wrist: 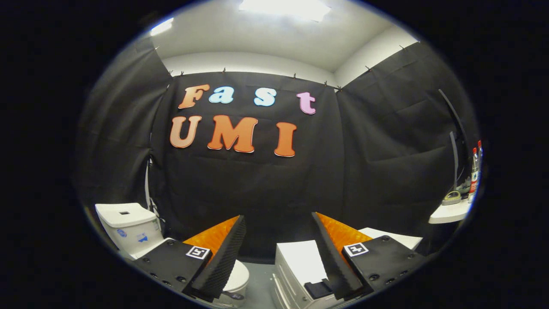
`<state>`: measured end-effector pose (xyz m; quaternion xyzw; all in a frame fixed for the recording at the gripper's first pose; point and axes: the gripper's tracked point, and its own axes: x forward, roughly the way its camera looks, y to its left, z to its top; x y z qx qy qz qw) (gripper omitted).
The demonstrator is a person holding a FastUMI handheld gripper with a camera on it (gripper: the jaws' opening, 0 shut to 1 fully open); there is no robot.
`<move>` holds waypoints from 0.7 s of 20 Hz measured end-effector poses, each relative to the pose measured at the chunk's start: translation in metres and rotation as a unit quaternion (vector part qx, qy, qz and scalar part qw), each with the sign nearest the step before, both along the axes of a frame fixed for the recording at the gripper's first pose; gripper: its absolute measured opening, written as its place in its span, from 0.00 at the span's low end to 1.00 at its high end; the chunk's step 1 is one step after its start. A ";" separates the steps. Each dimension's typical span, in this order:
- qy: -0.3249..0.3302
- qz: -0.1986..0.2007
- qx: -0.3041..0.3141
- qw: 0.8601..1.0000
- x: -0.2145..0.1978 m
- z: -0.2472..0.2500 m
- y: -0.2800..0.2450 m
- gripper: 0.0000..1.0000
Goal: Open the toilet lid.
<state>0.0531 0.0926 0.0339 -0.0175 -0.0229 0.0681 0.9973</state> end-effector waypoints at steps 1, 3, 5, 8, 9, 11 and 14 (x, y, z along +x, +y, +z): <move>0.005 0.006 0.014 1.000 0.007 -0.005 0.009 0.98; 0.006 0.003 0.046 0.999 0.020 -0.011 0.025 0.98; 0.006 -0.001 0.094 0.996 0.027 -0.024 0.040 0.98; 0.040 -0.010 0.141 0.989 0.036 -0.075 0.059 0.97; 0.055 -0.013 0.154 0.987 0.037 -0.091 0.062 0.98; 0.086 -0.023 0.195 0.977 0.041 -0.124 0.060 0.98; 0.153 -0.046 0.280 0.947 0.035 -0.175 0.049 0.98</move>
